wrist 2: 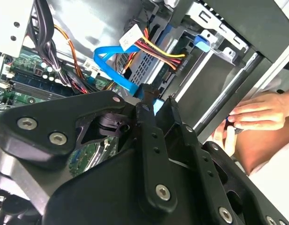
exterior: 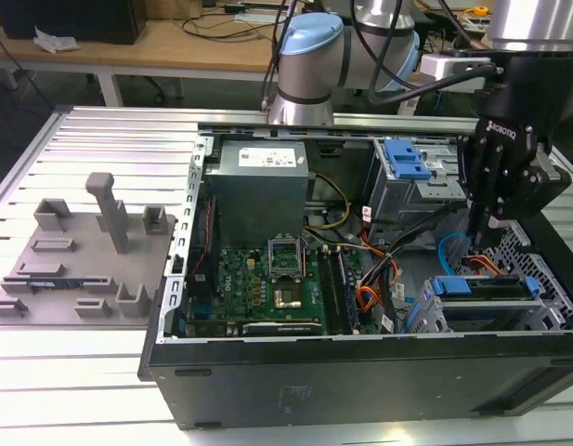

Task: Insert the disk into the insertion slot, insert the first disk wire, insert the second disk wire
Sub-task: 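Insert the second disk wire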

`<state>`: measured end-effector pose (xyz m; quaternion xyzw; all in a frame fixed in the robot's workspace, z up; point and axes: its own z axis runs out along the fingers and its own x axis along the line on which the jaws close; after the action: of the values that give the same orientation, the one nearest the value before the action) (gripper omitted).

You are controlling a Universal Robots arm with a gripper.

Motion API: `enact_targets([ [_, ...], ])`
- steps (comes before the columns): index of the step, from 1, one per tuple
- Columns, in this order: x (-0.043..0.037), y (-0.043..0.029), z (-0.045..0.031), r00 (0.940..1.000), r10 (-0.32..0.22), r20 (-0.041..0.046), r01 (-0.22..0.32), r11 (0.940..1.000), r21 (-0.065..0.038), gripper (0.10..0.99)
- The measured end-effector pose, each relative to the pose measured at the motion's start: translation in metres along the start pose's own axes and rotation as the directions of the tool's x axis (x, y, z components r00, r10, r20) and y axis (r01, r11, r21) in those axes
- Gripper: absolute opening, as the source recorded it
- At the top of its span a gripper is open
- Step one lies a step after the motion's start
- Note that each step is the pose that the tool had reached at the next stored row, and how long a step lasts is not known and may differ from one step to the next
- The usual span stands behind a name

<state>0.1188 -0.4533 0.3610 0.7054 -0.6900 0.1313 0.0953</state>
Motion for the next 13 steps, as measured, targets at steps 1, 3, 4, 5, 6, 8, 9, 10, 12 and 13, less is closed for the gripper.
enact_targets([
  [1,-0.0004,0.0007,0.0002,1.0,-0.001,-0.0014,0.001,1.0,0.001,0.302],
  [3,-0.001,0.0017,0.0006,1.0,-0.005,-0.0063,0.005,1.0,0.004,0.302],
  [4,-0.001,0.0016,0.0006,0.9998,-0.007,-0.0165,0.007,1.0,0.004,0.302],
  [5,-0.001,0.0018,0.0004,0.9998,-0.007,-0.019,0.007,1.0,0.004,0.302],
  [6,-0.0012,0.0017,0.0004,0.9998,-0.007,-0.0189,0.007,1.0,0.004,0.302],
  [8,-0.0012,0.0017,0.0004,0.9998,-0.007,-0.0192,0.007,1.0,0.004,0.302],
  [9,-0.0012,0.0017,0.0004,0.9998,-0.007,-0.0195,0.007,1.0,0.004,0.302],
  [10,-0.0012,0.0017,0.0004,0.9998,-0.007,-0.0202,0.007,1.0,0.004,0.302],
  [12,-0.0013,0.0016,0.0006,0.9997,-0.007,-0.022,0.007,1.0,0.004,0.302],
  [13,-0.0013,0.0015,0.0008,0.9997,-0.007,-0.0226,0.007,1.0,0.004,0.302],
])
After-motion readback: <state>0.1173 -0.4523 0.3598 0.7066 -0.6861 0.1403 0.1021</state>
